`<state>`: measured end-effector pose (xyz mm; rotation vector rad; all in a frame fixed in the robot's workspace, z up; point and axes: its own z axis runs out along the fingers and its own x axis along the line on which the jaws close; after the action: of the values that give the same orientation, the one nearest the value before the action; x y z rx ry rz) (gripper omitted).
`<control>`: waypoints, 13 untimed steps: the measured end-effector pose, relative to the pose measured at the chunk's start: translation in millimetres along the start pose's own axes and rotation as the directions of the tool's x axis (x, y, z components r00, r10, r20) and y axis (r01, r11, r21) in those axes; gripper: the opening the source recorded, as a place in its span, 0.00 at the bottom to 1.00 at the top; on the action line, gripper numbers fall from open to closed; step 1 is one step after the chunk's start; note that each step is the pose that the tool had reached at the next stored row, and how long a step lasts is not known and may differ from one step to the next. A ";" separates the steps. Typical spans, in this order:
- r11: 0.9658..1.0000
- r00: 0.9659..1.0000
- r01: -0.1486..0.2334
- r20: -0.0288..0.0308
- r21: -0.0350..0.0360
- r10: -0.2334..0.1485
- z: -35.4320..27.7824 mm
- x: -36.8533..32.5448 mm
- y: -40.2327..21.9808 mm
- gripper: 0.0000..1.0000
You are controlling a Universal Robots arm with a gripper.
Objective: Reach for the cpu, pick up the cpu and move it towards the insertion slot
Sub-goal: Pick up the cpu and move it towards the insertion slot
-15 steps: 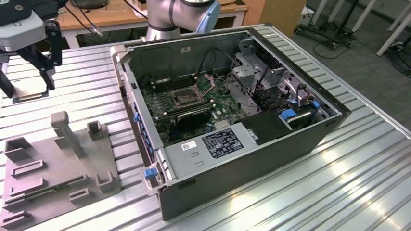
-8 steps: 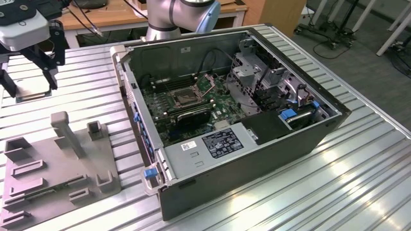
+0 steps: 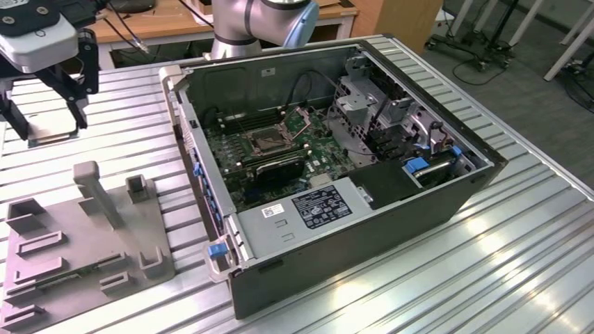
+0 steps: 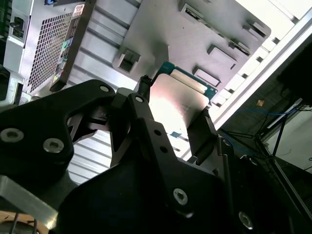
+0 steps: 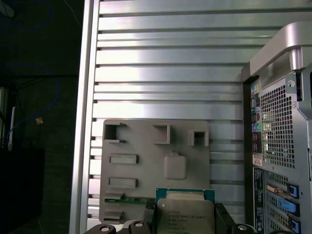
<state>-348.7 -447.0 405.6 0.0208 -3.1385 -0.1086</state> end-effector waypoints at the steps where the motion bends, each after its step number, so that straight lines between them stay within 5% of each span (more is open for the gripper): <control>1: 1.000 1.000 0.000 0.000 0.000 0.000 -0.1 -0.5 0.0 0.55; 13: 1.000 1.000 0.000 0.000 0.000 0.000 -0.1 -9.2 -0.1 0.55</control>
<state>-339.5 -447.0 405.7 0.0208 -3.1384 -0.1085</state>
